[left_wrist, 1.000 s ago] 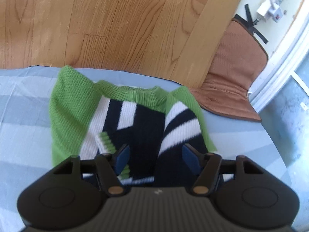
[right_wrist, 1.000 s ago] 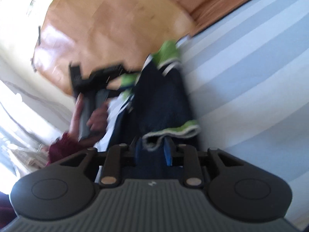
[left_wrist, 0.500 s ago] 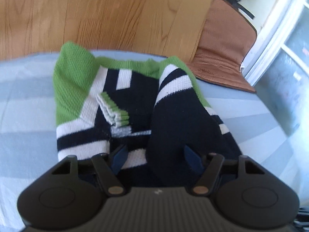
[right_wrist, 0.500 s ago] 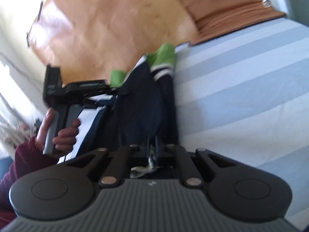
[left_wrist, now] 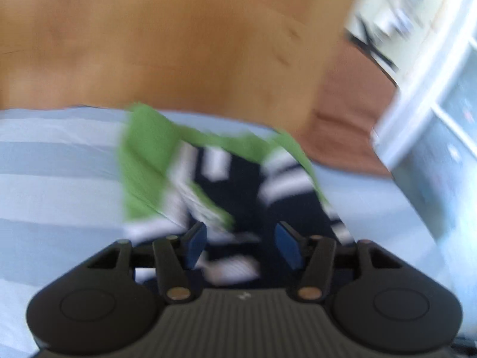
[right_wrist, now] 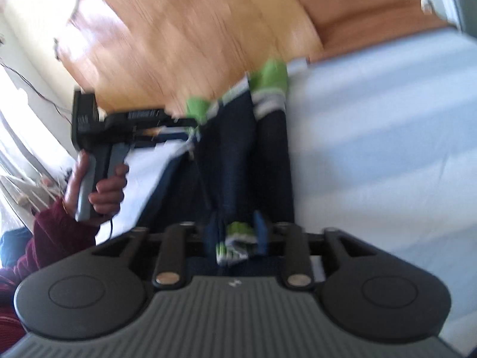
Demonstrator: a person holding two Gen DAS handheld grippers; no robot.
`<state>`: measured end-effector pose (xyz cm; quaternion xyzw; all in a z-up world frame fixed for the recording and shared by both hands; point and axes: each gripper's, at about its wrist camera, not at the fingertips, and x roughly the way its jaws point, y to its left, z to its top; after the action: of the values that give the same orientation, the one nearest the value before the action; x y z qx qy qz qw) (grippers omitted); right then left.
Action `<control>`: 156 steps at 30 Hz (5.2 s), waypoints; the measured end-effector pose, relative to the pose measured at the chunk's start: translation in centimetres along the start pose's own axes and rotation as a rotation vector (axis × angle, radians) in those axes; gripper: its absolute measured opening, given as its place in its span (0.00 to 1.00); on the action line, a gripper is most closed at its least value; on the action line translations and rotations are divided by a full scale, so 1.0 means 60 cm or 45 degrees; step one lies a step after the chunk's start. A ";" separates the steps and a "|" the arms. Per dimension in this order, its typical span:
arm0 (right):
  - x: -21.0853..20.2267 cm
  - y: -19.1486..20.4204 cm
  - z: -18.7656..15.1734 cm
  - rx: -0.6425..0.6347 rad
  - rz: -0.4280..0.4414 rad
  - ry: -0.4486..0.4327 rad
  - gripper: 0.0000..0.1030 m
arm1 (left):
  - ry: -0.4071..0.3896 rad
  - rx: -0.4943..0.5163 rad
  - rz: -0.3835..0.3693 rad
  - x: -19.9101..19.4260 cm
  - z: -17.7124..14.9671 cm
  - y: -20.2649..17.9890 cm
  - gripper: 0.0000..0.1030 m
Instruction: Fold small clothes
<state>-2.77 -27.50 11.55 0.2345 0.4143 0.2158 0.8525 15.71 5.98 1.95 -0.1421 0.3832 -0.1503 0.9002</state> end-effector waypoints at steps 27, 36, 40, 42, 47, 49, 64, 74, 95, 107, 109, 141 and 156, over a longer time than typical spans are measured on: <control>0.029 0.036 0.018 -0.004 0.079 -0.062 0.39 | -0.106 -0.357 -0.156 -0.137 -0.076 0.040 0.06; 0.239 0.128 0.165 -0.388 -0.058 -0.054 0.63 | -0.101 -0.228 -0.090 -0.166 -0.135 -0.015 0.02; 0.324 0.121 0.208 -0.339 -0.067 0.039 0.64 | -0.108 -0.245 0.006 -0.162 -0.129 0.011 0.06; 0.360 0.123 0.213 -0.350 -0.059 0.094 0.66 | -0.065 -0.293 0.000 -0.145 -0.118 0.033 0.25; 0.412 0.101 0.199 -0.322 -0.082 0.238 0.11 | 0.054 -0.373 -0.040 -0.071 -0.105 0.055 0.40; 0.374 0.085 0.202 -0.294 -0.074 0.093 0.11 | 0.076 -0.351 -0.037 -0.051 -0.107 0.053 0.09; 0.327 0.000 0.203 -0.078 -0.203 -0.030 0.20 | -0.116 -0.109 -0.293 -0.258 -0.202 -0.001 0.04; 0.197 0.070 0.189 -0.211 -0.093 -0.119 0.51 | -0.142 0.111 -0.248 -0.289 -0.218 -0.037 0.48; 0.166 0.067 0.139 -0.294 0.029 0.168 0.42 | -0.045 0.206 -0.143 -0.204 -0.211 -0.030 0.63; 0.114 0.090 0.023 -0.743 -0.169 0.243 0.09 | 0.119 0.429 -0.033 -0.116 -0.226 -0.120 0.02; 0.092 0.086 0.050 -0.607 -0.090 0.194 0.09 | 0.074 0.406 -0.111 -0.136 -0.214 -0.129 0.02; 0.245 0.105 0.047 0.219 0.319 0.607 0.30 | -0.071 -0.126 -0.101 -0.190 -0.181 0.059 0.39; 0.166 0.085 0.097 -0.161 0.163 0.613 0.21 | -0.025 0.025 -0.034 -0.128 -0.101 0.041 0.51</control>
<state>6.67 -19.14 11.66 0.1483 0.5754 0.3446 0.7268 6.56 10.29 1.97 -0.1397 0.3709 -0.1648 0.9032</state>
